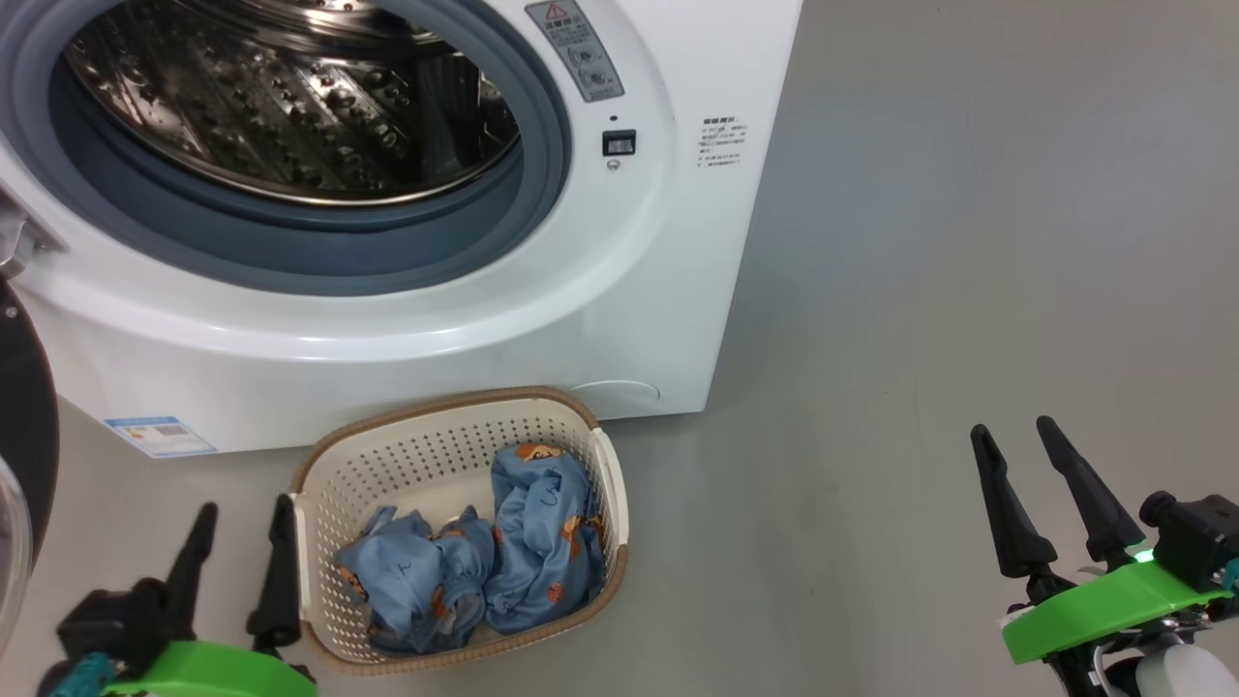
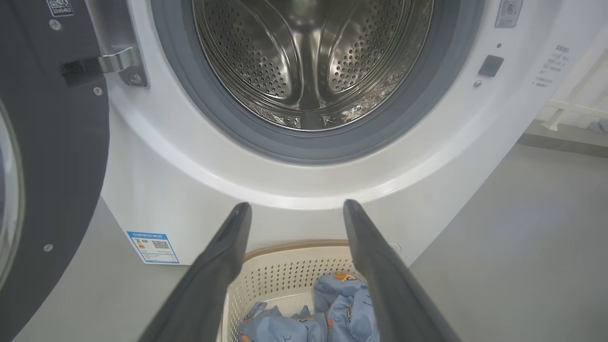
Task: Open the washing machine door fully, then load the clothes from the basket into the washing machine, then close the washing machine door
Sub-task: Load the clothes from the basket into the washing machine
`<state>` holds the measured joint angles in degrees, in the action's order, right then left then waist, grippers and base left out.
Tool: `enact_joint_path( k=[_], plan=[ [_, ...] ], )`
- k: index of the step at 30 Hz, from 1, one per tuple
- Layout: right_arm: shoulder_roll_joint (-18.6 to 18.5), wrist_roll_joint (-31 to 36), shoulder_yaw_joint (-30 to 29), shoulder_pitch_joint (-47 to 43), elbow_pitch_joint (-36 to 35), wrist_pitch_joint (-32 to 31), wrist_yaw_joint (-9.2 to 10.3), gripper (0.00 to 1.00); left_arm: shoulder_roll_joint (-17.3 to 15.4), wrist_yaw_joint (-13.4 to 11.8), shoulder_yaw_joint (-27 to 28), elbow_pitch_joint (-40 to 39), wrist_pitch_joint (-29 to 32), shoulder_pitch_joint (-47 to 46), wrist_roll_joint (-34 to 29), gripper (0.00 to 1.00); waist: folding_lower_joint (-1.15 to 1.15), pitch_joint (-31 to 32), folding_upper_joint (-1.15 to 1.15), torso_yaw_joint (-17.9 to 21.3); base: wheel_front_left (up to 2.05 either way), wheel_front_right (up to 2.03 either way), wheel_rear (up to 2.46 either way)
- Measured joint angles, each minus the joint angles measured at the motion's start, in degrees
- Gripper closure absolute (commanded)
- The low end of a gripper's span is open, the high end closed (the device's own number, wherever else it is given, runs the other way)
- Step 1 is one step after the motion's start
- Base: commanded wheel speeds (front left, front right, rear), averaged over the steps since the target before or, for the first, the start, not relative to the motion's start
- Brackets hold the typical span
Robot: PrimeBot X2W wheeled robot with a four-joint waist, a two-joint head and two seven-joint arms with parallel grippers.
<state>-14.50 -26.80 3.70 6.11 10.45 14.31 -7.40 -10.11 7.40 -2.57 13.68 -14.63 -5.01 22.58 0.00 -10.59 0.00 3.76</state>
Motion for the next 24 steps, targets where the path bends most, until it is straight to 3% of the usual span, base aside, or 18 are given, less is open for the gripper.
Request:
enact_joint_path(
  k=[9,24],
  plan=[
    [0.63,0.00,0.10,0.93,-0.46,0.00,0.00,0.00,0.80,0.00,-7.14,7.71,0.01,-0.70,1.89,0.00,0.00,-2.21,0.00,0.12,0.00,0.00,0.00],
    [2.05,1.58,1.27,7.38,-1.56,0.00,0.00,0.00,-3.09,0.00,-15.17,24.41,0.01,-14.62,2.08,0.00,0.00,-10.57,0.00,0.88,0.00,0.00,0.00]
  ],
)
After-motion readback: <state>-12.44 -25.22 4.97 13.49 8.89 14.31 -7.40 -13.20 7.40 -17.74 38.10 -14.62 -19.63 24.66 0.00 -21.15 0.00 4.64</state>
